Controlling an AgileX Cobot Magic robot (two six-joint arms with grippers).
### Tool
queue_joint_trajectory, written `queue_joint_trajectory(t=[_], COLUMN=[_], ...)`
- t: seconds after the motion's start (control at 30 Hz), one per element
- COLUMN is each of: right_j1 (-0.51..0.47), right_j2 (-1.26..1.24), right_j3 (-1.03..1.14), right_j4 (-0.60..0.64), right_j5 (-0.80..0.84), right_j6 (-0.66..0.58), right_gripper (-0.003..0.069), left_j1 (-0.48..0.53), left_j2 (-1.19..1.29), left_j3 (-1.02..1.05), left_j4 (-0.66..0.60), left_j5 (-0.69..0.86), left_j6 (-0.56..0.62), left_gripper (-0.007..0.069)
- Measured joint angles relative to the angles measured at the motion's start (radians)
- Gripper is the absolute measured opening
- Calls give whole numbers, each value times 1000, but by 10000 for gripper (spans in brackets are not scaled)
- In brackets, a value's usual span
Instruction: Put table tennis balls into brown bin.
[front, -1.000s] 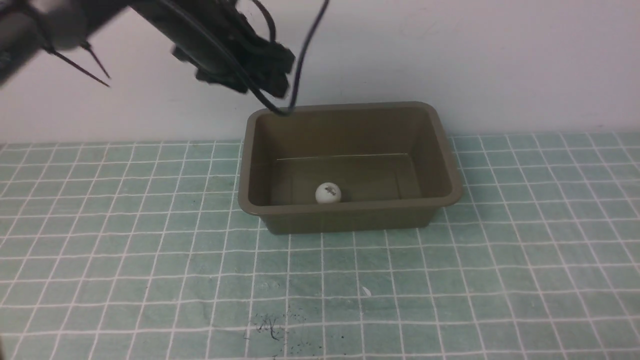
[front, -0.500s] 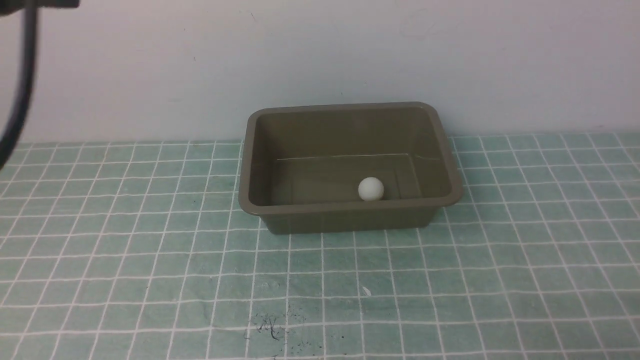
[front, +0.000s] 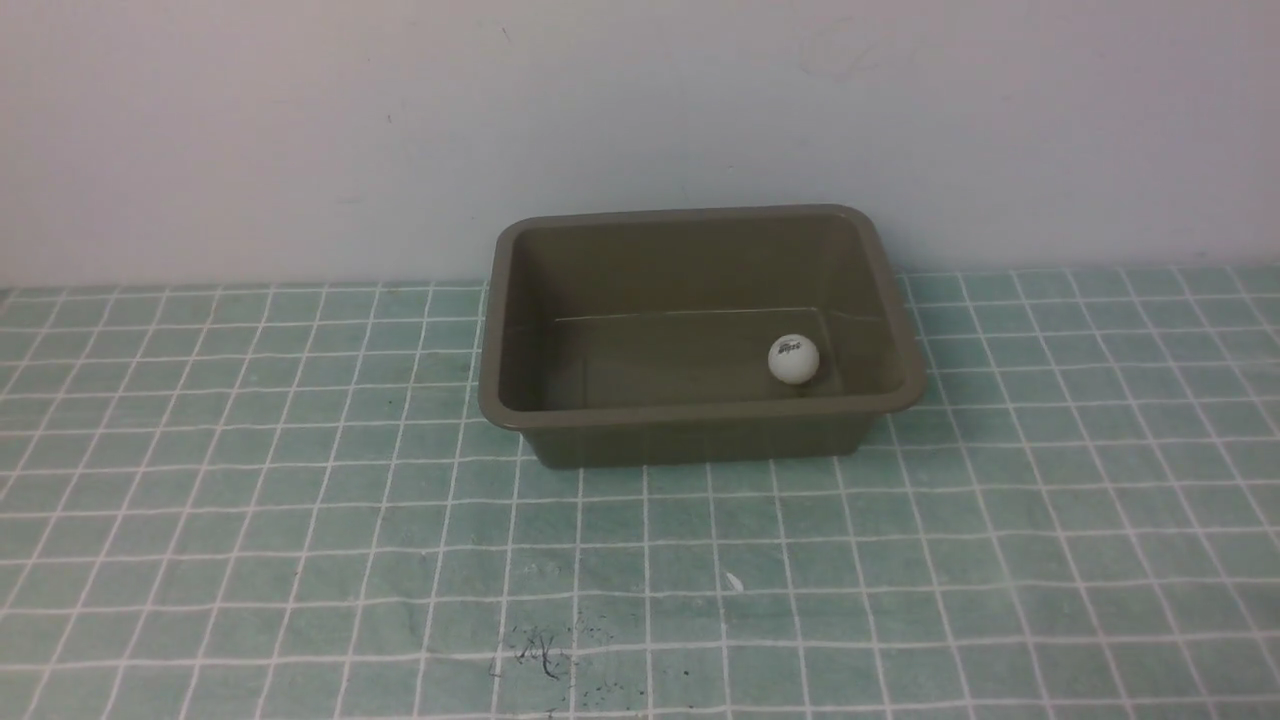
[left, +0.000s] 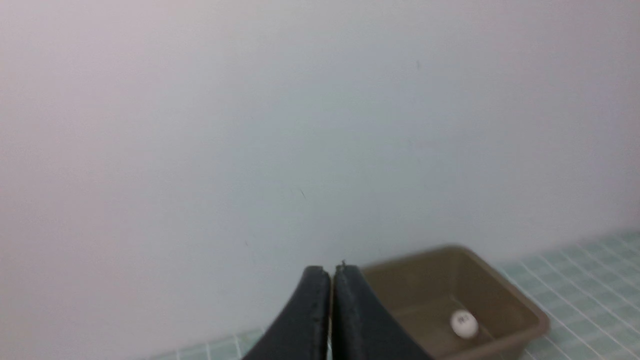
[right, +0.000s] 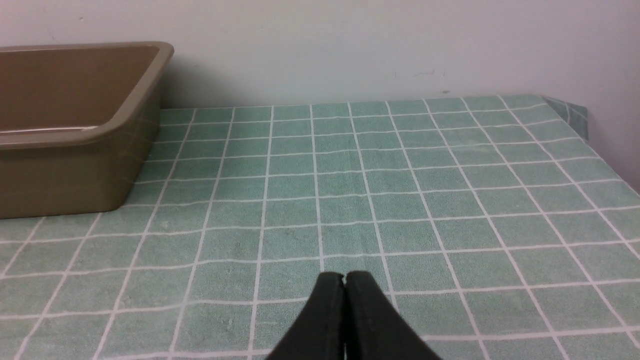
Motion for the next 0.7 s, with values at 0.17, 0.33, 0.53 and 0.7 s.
queue_joint_trajectory(t=[0.17, 0.33, 0.53, 0.7], right_j1=[0, 0, 0, 0], right_j2=[0, 0, 0, 0], right_j3=[0, 0, 0, 0], right_j4=[0, 0, 0, 0], right_j5=[0, 0, 0, 0], right_j6=[0, 0, 0, 0], right_gripper=[-15, -15, -15, -15], left_j1=[54, 139, 190, 189], left_j2=[-270, -304, -304, -304], left_j3=[393, 705, 976, 1097], left_j4=[113, 130, 77, 57], left_j5=[-125, -191, -372, -440], left_j6=[-157, -125, -67, -51], left_gripper=[-5, -5, -5, -5])
